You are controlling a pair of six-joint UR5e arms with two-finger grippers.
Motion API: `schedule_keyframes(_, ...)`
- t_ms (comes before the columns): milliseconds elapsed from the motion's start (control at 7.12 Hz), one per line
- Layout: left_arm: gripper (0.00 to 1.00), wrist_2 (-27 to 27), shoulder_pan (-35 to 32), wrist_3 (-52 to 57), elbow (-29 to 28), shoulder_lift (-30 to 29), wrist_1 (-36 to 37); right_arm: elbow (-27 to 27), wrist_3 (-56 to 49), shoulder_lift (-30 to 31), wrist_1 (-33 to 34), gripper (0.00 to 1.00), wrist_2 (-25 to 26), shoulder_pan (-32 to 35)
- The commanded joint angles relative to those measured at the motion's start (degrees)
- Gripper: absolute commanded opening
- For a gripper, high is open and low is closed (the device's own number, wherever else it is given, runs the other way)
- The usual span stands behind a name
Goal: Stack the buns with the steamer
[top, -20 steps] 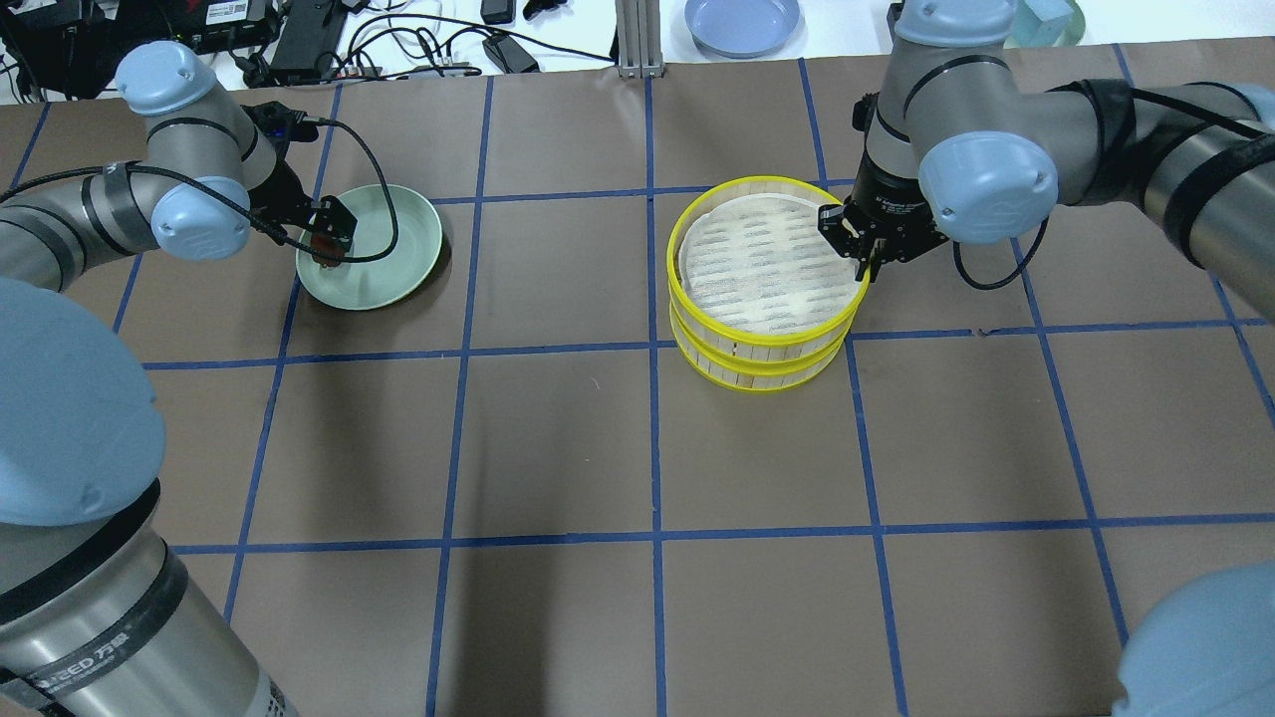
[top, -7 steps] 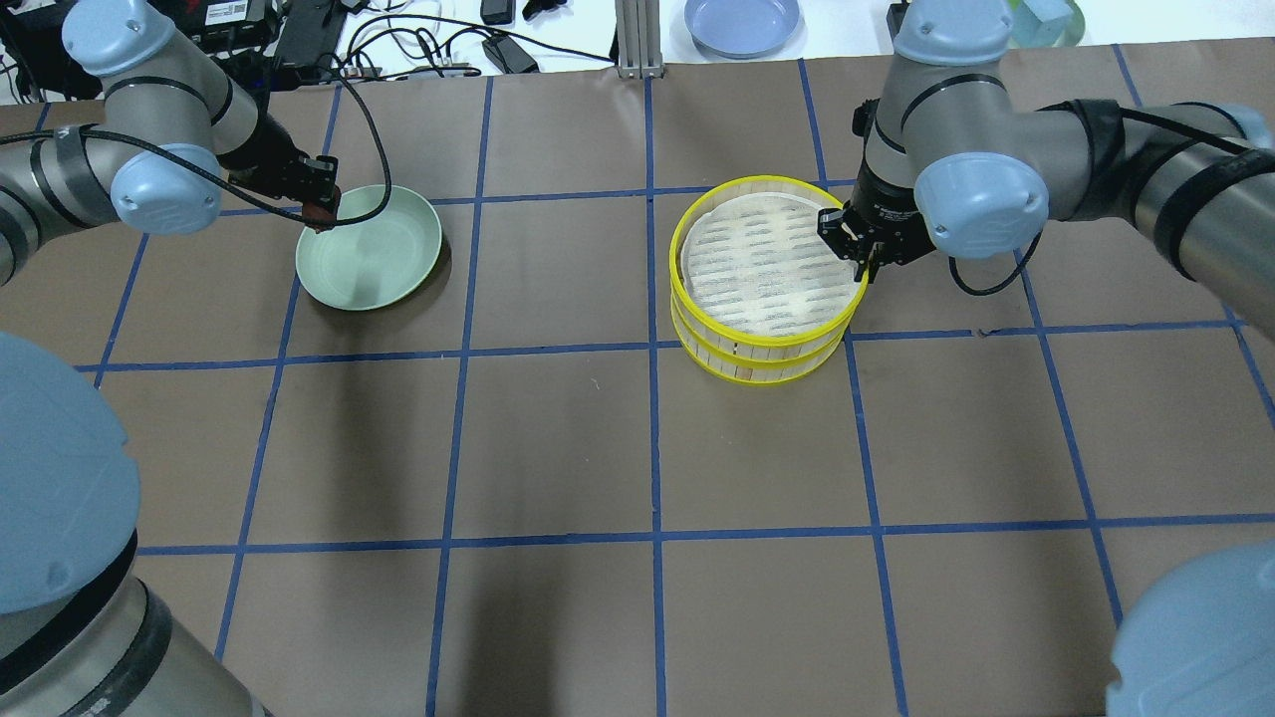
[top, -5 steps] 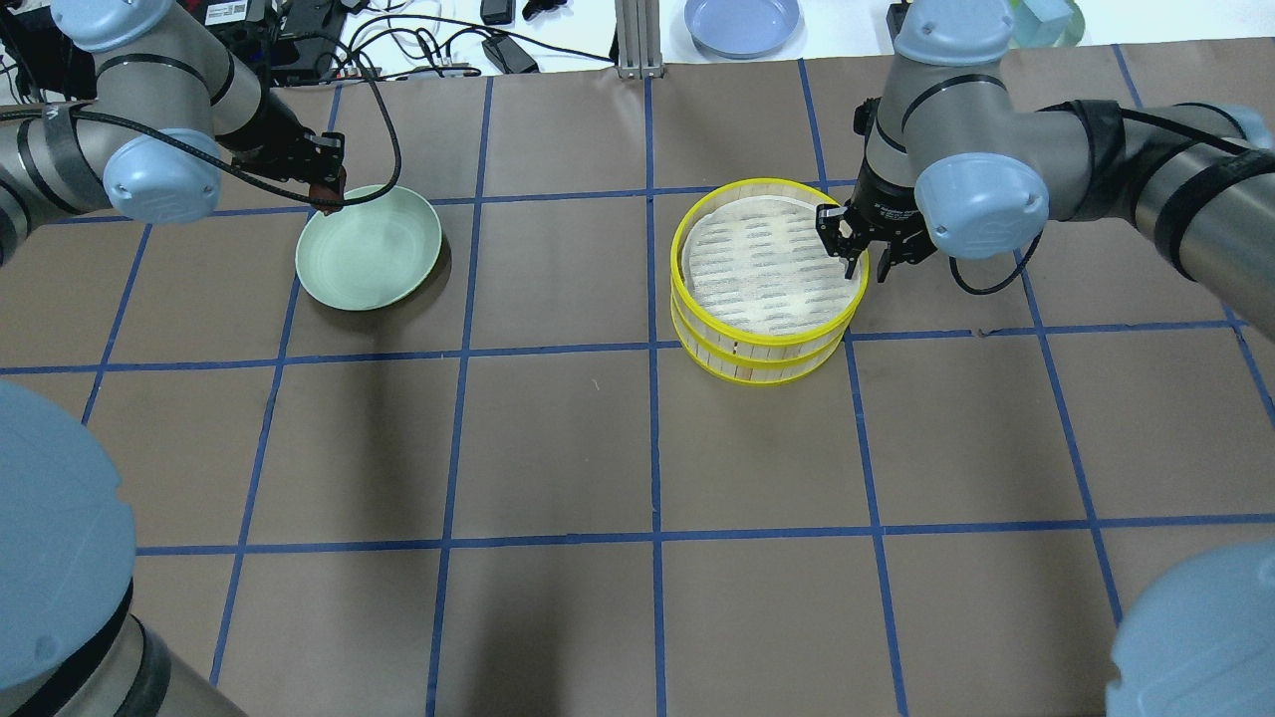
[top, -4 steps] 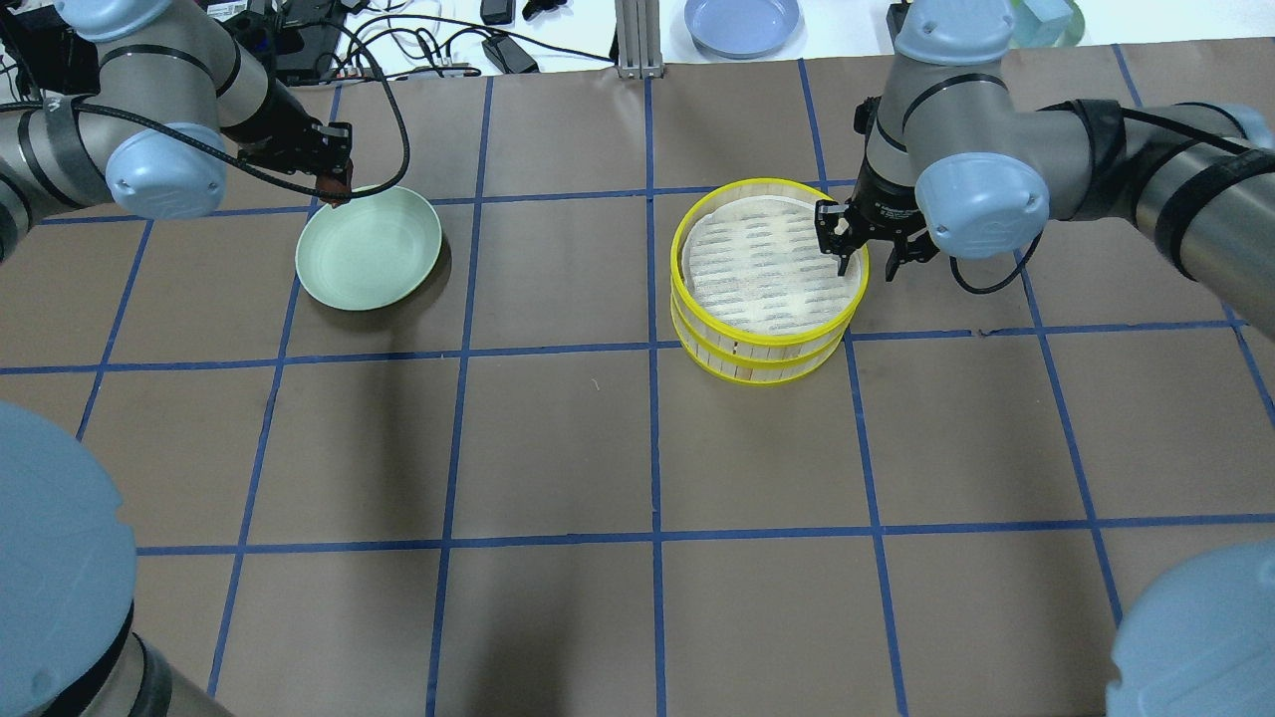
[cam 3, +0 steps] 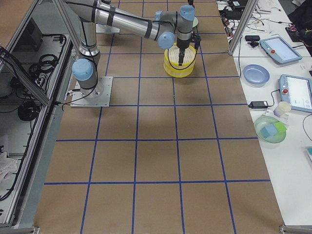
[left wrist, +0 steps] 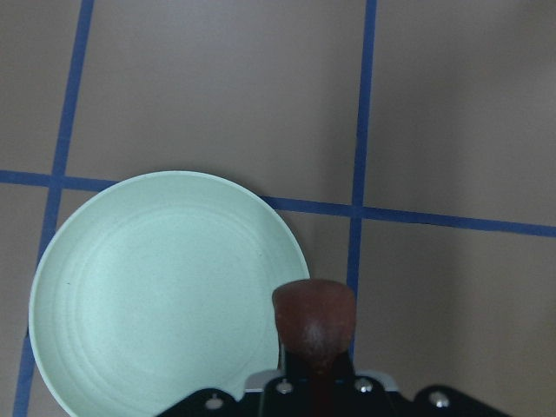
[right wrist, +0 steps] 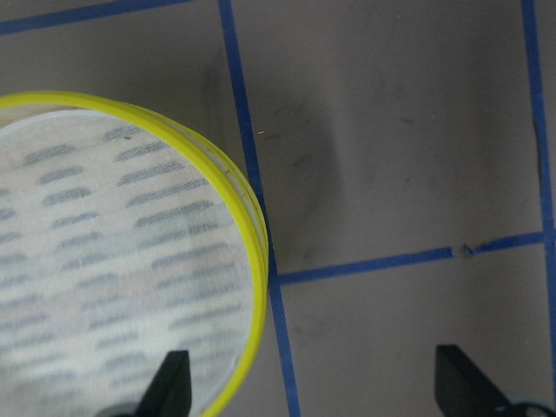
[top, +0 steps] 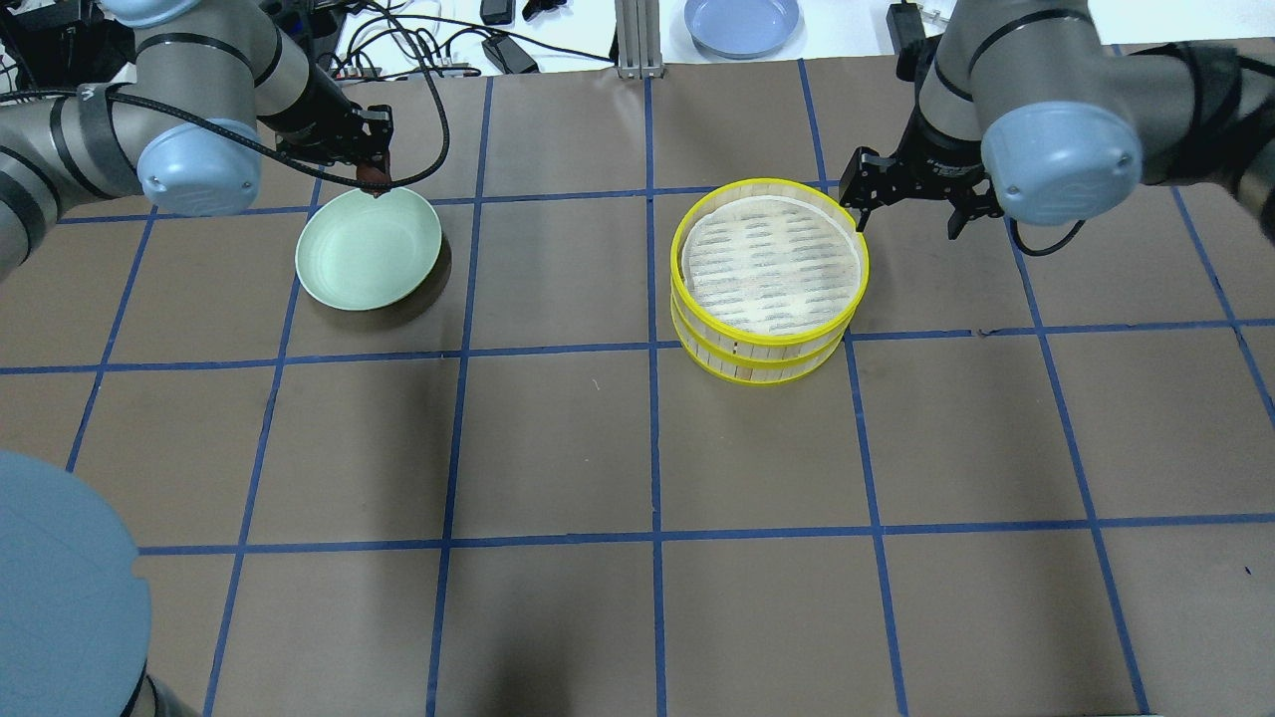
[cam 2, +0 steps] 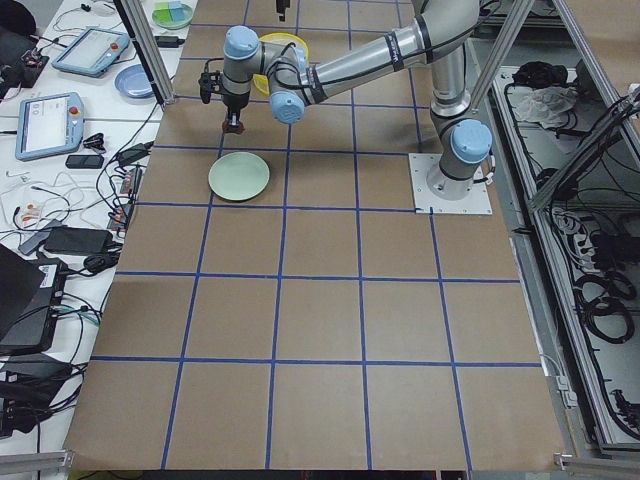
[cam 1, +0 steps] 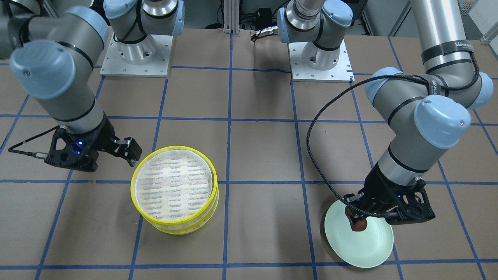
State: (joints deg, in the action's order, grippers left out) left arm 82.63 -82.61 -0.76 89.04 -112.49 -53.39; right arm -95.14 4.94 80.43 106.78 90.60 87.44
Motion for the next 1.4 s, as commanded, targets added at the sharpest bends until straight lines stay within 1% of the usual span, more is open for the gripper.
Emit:
schedule_keyframes(0, 0.0, -0.4, -3.9, -8.5, 0.0, 0.2, 0.7, 2.1, -6.8, 12.7, -13.1, 1.0, -0.5, 0.4)
schedule_keyframes(140, 0.0, -0.9, -7.0, -15.6, 0.0, 0.2, 0.8, 4.1, -6.9, 15.8, -18.2, 1.0, -0.5, 0.7)
schedule_keyframes(281, 0.0, -4.9, -9.7, -24.5, 0.0, -0.4, 2.4, 7.7, -7.8, 15.2, -19.5, 1.0, -0.3, 1.8)
schedule_keyframes(421, 0.0, -7.5, -12.4, -32.2, 0.1, -1.1, 6.3, 10.7, -8.8, 13.2, -21.3, 1.0, 1.1, 2.7)
schedule_keyframes(562, 0.0, -10.6, -16.2, -38.3, 0.1, -1.3, 7.2, 11.6, -10.1, 11.5, -20.4, 1.0, 0.7, 2.8)
schedule_keyframes(702, 0.0, -12.3, -19.3, -41.4, 0.1, -1.5, 7.4, 13.0, -10.0, 9.8, -18.2, 1.0, -1.5, 3.0)
schedule_keyframes(843, 0.0, -12.8, -21.9, -43.9, 0.3, -1.6, 7.7, 13.0, -11.3, 9.9, -19.9, 1.0, 0.9, 3.0)
schedule_keyframes(983, 0.0, -13.6, -24.9, -45.7, 1.1, -2.6, 8.0, 12.6, -13.4, 10.1, -19.7, 1.0, 3.6, 3.1)
schedule_keyframes(1124, 0.0, -16.4, -26.5, -45.9, 1.8, -3.3, 8.0, 12.4, -13.5, 10.1, -19.9, 1.0, 3.6, 3.1)
schedule_keyframes(1264, 0.3, -19.7, -26.6, -45.9, 2.3, -3.9, 8.0, 12.4, -13.5, 10.0, -19.7, 1.0, 3.5, 3.1)
